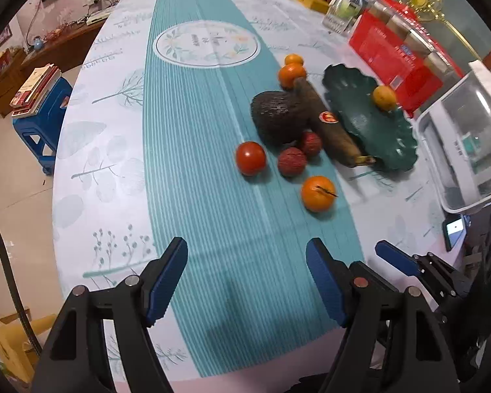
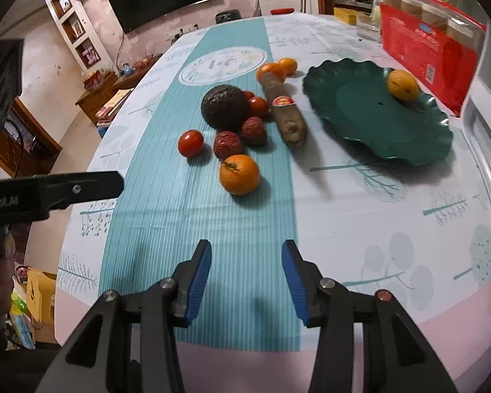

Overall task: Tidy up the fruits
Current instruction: 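Withdraw both tools from the plate back toward the fruit, then grasp a red tomato with the left tool while the right tool grasps a small orange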

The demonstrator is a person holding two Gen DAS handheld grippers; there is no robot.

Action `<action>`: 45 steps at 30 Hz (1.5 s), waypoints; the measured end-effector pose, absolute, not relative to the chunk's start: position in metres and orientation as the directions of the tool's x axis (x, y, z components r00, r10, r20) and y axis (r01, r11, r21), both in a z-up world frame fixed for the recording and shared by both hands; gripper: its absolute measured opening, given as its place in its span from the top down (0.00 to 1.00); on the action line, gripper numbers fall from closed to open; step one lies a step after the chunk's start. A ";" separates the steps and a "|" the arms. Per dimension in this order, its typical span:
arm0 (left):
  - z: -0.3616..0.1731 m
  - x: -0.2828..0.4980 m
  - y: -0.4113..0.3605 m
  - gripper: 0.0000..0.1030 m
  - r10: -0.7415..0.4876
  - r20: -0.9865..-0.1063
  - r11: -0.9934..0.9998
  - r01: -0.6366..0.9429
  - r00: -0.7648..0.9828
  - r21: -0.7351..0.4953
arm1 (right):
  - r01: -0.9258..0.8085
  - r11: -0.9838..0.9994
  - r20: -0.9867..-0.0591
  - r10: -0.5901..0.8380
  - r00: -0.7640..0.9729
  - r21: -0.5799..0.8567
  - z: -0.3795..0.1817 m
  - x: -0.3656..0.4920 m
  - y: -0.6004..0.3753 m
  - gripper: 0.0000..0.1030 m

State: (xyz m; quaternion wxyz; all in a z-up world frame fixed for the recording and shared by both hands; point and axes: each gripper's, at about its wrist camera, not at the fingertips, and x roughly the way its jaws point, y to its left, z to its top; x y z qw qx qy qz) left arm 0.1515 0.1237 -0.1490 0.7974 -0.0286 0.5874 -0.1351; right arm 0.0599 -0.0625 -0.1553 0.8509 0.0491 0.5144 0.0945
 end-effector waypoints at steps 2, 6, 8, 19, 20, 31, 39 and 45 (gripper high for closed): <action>-0.153 0.160 0.124 0.28 -0.247 -0.933 0.962 0.180 0.263 -0.204 | -0.123 0.978 -0.871 0.207 0.446 0.170 -0.157 0.066 -0.057 0.52; -0.159 0.177 0.123 0.28 -0.239 -0.936 0.964 0.176 0.258 -0.197 | -0.160 0.976 -0.874 0.202 0.443 0.145 -0.162 0.078 -0.048 0.46; -0.164 0.185 0.122 0.28 -0.234 -0.939 0.966 0.168 0.254 -0.196 | -0.177 0.975 -0.870 0.200 0.451 0.132 -0.165 0.086 -0.044 0.44; -0.190 0.218 0.114 0.28 -0.285 -0.922 0.957 0.127 0.262 -0.260 | -0.256 0.963 -0.873 0.194 0.448 0.083 -0.187 0.110 -0.035 0.43; -0.191 0.220 0.113 0.28 -0.290 -0.919 0.956 0.124 0.265 -0.266 | -0.260 0.962 -0.870 0.192 0.453 0.077 -0.188 0.112 -0.035 0.43; -0.210 0.238 0.104 0.41 -0.328 -0.897 0.944 0.080 0.296 -0.319 | -0.325 0.945 -0.851 0.202 0.485 0.039 -0.197 0.126 -0.040 0.43; -0.218 0.242 0.102 0.53 -0.346 -0.885 0.938 0.085 0.311 -0.337 | -0.349 0.936 -0.835 0.227 0.501 0.045 -0.199 0.130 -0.039 0.51; -0.218 0.243 0.099 0.70 -0.358 -0.885 0.934 0.111 0.298 -0.341 | -0.344 0.938 -0.838 0.218 0.500 0.039 -0.197 0.128 -0.037 0.61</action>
